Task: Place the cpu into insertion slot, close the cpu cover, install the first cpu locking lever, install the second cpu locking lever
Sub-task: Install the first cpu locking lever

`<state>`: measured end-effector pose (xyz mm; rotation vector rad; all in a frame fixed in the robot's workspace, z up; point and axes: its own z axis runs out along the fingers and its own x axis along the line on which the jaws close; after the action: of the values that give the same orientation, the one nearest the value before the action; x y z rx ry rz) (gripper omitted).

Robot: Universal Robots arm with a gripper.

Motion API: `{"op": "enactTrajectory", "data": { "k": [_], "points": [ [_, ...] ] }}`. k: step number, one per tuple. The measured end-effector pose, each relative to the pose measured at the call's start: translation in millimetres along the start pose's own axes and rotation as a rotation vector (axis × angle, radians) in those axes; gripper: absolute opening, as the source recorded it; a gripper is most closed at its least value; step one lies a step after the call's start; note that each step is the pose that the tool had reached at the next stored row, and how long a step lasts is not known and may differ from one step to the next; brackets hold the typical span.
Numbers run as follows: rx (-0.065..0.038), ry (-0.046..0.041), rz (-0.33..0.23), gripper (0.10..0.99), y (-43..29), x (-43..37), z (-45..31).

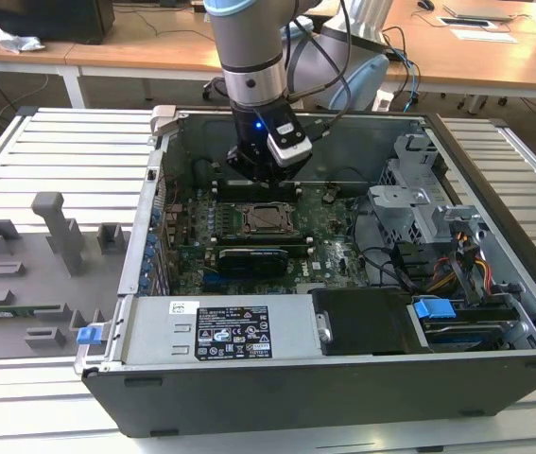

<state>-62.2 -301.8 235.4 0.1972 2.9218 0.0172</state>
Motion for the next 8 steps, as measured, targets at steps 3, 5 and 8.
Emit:
{"op": "enactTrajectory", "data": {
  "k": [3, 5, 8],
  "points": [
    [0.009, 0.0656, 0.0, 0.106, 0.3, -1.6, 1.0],
    [0.015, 0.11, -0.001, 0.106, 0.4, -3.3, 1.5],
    [0.024, 0.1777, -0.001, 0.106, 0.8, -5.6, 2.4]
  ]
}}
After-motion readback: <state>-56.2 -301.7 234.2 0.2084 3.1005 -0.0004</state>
